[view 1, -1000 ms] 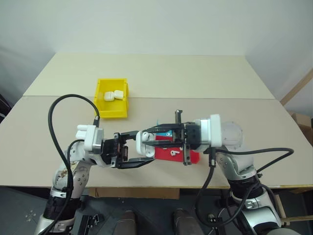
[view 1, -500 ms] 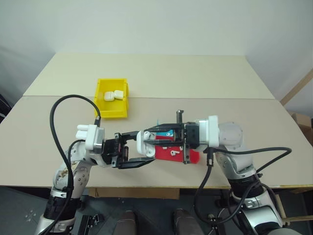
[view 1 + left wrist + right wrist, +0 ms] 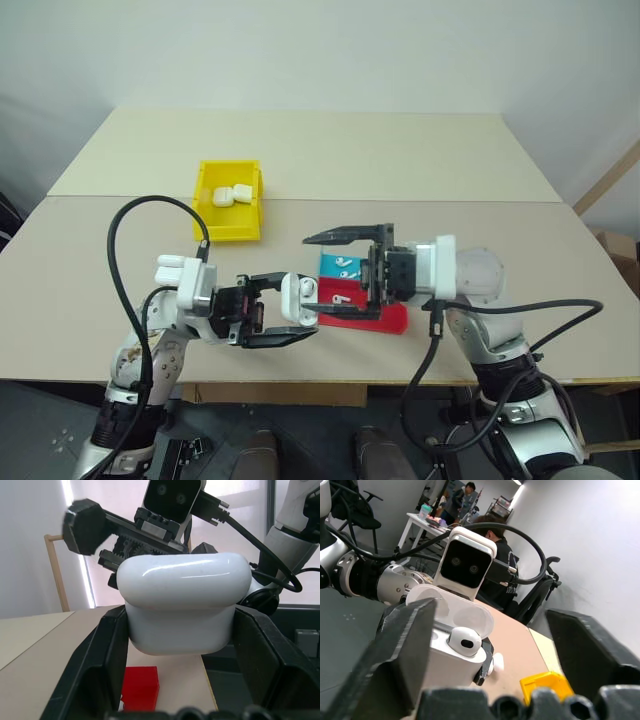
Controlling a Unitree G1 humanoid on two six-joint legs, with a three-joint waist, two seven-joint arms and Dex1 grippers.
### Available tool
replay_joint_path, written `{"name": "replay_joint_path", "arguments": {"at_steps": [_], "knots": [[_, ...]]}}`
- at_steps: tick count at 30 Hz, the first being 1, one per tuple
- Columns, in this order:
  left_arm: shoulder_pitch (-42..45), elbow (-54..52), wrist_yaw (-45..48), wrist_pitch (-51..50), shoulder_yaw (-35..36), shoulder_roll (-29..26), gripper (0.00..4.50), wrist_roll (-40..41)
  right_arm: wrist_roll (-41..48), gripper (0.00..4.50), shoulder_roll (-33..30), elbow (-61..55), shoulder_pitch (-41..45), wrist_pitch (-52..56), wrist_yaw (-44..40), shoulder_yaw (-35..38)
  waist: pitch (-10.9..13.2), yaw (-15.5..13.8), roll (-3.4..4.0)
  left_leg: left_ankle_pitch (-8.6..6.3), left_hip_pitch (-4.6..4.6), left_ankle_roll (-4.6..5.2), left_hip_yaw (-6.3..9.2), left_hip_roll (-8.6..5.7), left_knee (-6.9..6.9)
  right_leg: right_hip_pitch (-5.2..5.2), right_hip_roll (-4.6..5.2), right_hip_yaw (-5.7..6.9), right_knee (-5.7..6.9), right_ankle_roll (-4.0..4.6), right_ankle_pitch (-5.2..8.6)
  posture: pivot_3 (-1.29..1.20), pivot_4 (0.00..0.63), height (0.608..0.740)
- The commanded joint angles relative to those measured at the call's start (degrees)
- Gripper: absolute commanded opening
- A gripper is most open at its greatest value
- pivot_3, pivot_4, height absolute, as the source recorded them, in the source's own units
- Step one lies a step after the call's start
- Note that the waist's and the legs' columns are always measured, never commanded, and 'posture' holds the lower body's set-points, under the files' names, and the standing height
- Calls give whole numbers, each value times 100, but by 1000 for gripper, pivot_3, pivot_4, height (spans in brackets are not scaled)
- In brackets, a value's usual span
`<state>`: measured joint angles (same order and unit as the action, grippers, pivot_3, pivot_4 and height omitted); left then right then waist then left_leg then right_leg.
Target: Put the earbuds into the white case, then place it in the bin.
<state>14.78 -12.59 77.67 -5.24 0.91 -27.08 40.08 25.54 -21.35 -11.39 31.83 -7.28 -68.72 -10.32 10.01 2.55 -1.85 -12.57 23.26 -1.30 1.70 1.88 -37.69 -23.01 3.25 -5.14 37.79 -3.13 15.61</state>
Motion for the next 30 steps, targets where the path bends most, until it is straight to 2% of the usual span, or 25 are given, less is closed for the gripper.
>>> {"name": "replay_joint_path", "arguments": {"at_steps": [1, 5, 10, 14, 18, 24, 28, 30], "knots": [[117, -170, -55, 103, 66, 48, 2783, 77, 9, 4301, -124, -111, 60, 15, -171, -77, 0, 0, 0, 0, 0, 0, 0, 0, 0, 0, 0, 0, 0, 0, 0, 0, 150, 740], [75, -90, -6, 199, 124, -32, 2783, -60, 210, 4301, -445, -380, 172, 552, 64, 197, 0, -7, 0, 0, 1, 0, 0, -1, 0, 1, 1, 0, 0, 0, 0, 0, 150, 740], [-193, 87, 228, 486, 305, -326, 2783, -246, -354, 4301, -1485, -646, 626, 1959, 601, 291, 0, -1, 0, 0, 1, 0, -1, -2, 0, -2, 2, -1, -1, 0, 0, 0, 150, 740], [-662, 39, 399, 640, 510, -607, 2783, -224, -702, 4301, -2213, -166, 1448, 3145, 412, -24, 4, 23, 6, 0, 0, 0, -11, 3, 6, -10, 0, -7, -2, 4, 0, 0, 150, 740], [-1001, -43, 421, 755, 661, -739, 2783, -196, -1437, 4301, -2342, 726, 2394, 3889, 130, -848, 5, 15, 8, 0, 0, 0, -13, 4, 8, -11, 1, -8, -6, 5, 1, 0, 150, 740], [-1204, -86, 305, 983, 625, -643, 2783, -309, -2585, 4301, -2048, 2072, 3108, 3322, -222, -1849, 6, -9, 8, 0, 10, 0, -13, 2, 7, -15, 4, -5, -14, 7, 0, 0, 150, 740], [-1225, -190, 134, 1010, 553, -550, 2783, -360, -3261, 2992, -1853, 2896, 3335, 2469, -322, -2239, 7, -7, 10, 0, 13, 0, -12, 2, 8, -19, 4, -3, -12, 7, -1, 0, 150, 740], [-1235, -223, 79, 1014, 537, -518, 2783, -378, -3481, 2992, -1745, 3267, 3393, 2094, -313, -2313, 8, -6, 11, 0, 11, 0, -11, 2, 8, -19, 4, -3, -11, 7, -1, 0, 150, 740]]}}
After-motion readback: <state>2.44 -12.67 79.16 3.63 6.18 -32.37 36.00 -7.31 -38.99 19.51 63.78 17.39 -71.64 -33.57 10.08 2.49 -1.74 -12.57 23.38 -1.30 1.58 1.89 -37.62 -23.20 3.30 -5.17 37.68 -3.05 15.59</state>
